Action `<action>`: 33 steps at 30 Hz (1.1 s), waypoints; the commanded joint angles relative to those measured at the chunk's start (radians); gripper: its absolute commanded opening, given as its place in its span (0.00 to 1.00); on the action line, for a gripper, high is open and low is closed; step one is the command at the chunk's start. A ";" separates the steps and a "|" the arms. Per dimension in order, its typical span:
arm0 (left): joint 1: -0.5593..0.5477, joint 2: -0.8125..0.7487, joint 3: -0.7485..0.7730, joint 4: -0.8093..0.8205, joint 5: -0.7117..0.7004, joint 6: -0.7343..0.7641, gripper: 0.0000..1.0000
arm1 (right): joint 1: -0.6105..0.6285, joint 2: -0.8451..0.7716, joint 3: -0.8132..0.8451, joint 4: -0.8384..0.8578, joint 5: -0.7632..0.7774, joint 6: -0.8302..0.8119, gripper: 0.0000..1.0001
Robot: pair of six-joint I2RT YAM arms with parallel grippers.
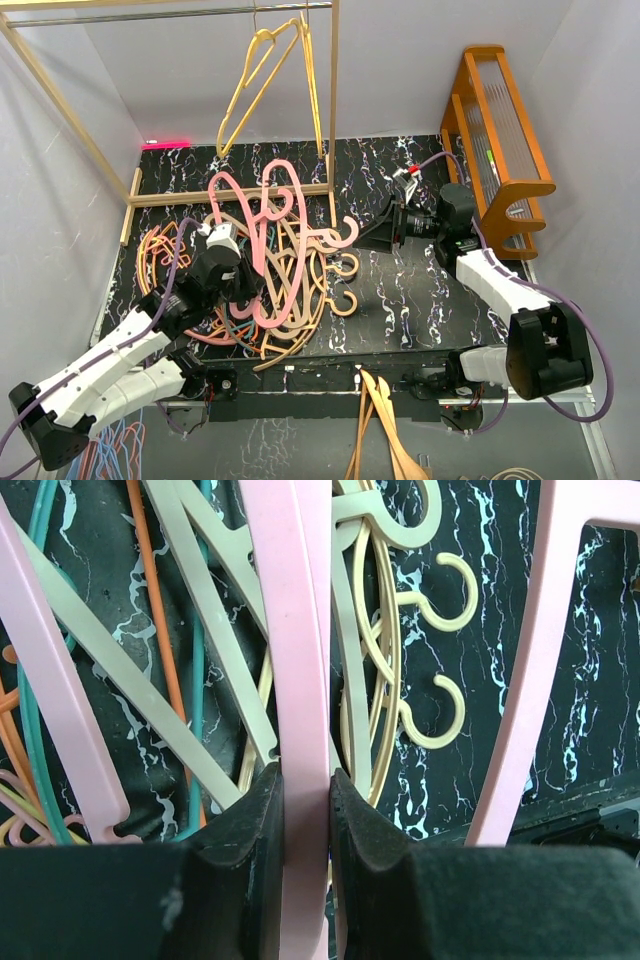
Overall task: Organize the hangers
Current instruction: Pick up the hanger at the center of the board.
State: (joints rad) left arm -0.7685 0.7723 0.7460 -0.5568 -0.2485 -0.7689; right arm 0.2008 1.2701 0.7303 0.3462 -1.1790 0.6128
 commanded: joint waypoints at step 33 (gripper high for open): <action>0.002 0.018 -0.062 0.269 0.132 0.004 0.00 | 0.079 0.195 0.155 -0.095 0.324 -0.271 0.08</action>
State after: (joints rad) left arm -0.7685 0.7979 0.6914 -0.4007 -0.1947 -0.7635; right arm 0.2726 1.4857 0.8818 0.1844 -0.9096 0.4053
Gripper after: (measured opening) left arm 0.154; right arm 0.120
